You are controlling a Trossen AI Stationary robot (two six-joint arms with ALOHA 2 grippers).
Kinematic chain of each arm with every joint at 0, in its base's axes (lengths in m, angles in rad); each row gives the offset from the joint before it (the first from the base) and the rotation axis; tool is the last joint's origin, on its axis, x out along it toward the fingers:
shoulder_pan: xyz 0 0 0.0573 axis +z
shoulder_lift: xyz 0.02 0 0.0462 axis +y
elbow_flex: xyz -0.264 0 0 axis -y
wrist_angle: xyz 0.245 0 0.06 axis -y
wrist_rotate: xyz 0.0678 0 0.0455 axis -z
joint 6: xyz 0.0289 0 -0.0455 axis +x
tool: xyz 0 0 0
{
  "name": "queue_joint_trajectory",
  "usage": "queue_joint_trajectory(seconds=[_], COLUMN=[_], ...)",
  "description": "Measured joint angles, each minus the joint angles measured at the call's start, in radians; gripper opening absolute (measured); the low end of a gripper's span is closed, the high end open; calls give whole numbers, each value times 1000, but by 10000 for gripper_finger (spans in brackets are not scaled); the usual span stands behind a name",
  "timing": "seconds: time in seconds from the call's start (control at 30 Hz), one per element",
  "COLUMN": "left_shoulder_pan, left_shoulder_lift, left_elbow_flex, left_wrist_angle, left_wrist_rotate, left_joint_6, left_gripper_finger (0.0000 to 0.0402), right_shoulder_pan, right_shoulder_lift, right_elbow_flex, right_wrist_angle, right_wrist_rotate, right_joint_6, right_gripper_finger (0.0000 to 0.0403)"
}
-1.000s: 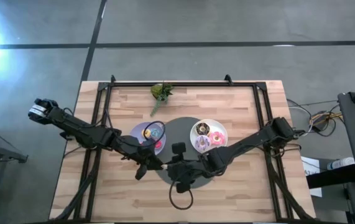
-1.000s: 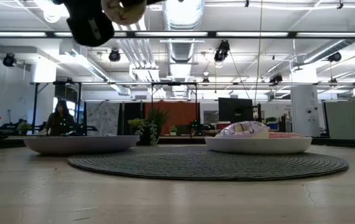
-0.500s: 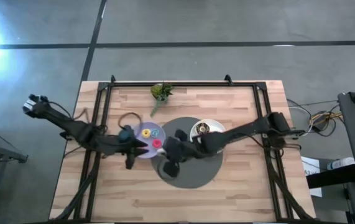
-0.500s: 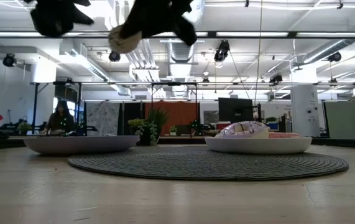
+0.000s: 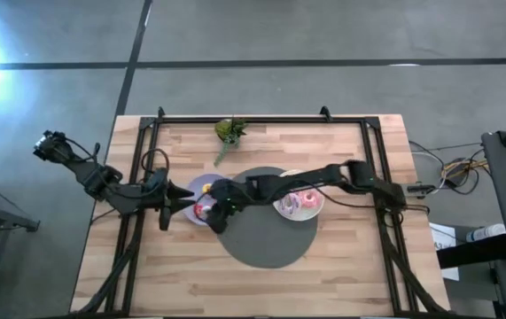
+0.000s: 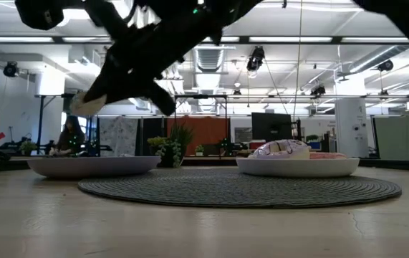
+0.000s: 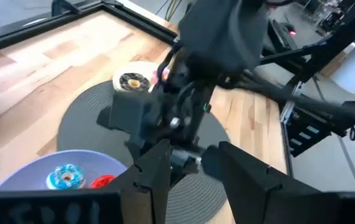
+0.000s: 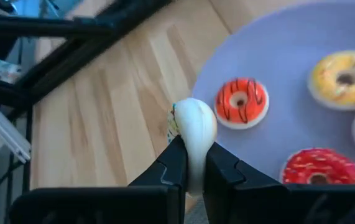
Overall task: Pick & Place donuts
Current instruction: Put the small white donut on the purple plate
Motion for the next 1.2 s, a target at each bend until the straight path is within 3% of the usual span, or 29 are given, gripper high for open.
queue_joint_trajectory(seconds=[0.2,0.37,0.53,0.73,0.9,1.2], left_shoulder_pan=[0,0,0,0,0,0], left_shoulder_lift=[-31,-55,-69,-75,-75,-93], left_elbow_flex=[-1,-1,-1,-1,-1,-1], left_wrist_angle=[-49,-90,-115,-119,-143,-328], left_wrist_rotate=[-16,-22,-46,-58,-57,-55], left_joint_6=[0,0,13,33,32,-92], left_gripper_finger=[111,111,111,112,112,112], right_shoulder_pan=[-23,-31,-51,-56,-54,-44], right_shoulder_lift=[163,205,205,206,206,201], right_elbow_flex=[210,320,307,258,259,267], right_wrist_angle=[-184,-323,-343,-341,-334,-357], right_wrist_rotate=[-44,-41,-108,-107,-50,44], right_joint_6=[48,5,26,23,-39,-208], right_gripper_finger=[23,23,26,61,99,150])
